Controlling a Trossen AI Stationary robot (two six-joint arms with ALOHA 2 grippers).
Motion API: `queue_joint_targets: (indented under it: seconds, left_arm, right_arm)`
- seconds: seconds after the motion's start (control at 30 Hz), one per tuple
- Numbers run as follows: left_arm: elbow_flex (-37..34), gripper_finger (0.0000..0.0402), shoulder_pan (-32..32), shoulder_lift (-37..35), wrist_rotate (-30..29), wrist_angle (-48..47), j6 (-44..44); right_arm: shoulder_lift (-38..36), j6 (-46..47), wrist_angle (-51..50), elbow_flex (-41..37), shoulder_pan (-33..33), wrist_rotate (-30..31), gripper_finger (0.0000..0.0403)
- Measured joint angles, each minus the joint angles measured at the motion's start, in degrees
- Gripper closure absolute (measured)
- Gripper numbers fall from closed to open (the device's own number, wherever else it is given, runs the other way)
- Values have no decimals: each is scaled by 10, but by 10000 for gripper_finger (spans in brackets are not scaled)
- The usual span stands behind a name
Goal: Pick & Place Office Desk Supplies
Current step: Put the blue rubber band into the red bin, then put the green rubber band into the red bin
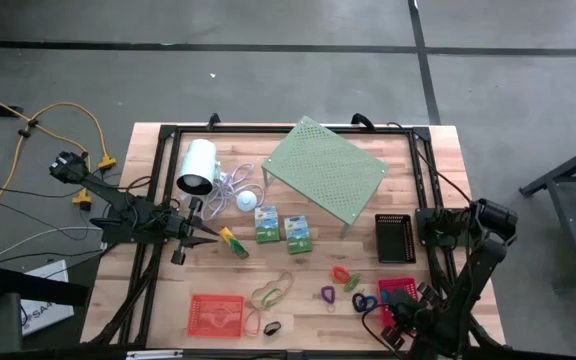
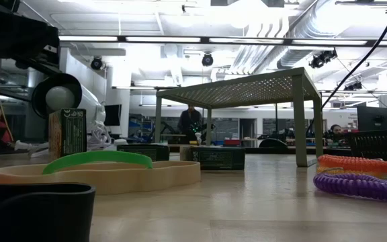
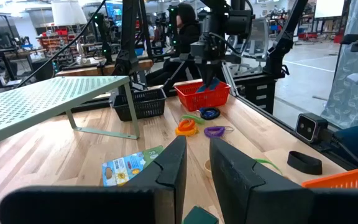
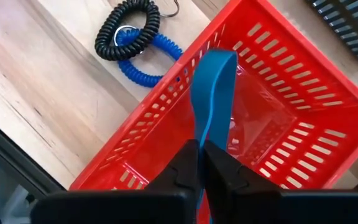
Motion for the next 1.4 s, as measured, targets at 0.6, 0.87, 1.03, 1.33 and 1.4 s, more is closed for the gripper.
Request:
queue_joint_targets:
  seconds: [0.6, 0.87, 1.03, 1.33, 1.4]
  left_arm:
    - [0, 337, 0, 0, 0, 0, 0]
    - [0, 337, 0, 0, 0, 0, 0]
    - [0, 337, 0, 0, 0, 0, 0]
    - [0, 337, 0, 0, 0, 0, 0]
    - [0, 337, 0, 0, 0, 0, 0]
  right_arm:
    - [0, -1, -2, 0, 0, 0, 282]
    - [-29, -6, -17, 0, 0, 26, 286]
    - [-76, -44, -16, 0, -11, 94, 286]
    - [-96, -161, 24, 0, -58, 103, 286]
    - [-96, -185, 36, 0, -68, 103, 286]
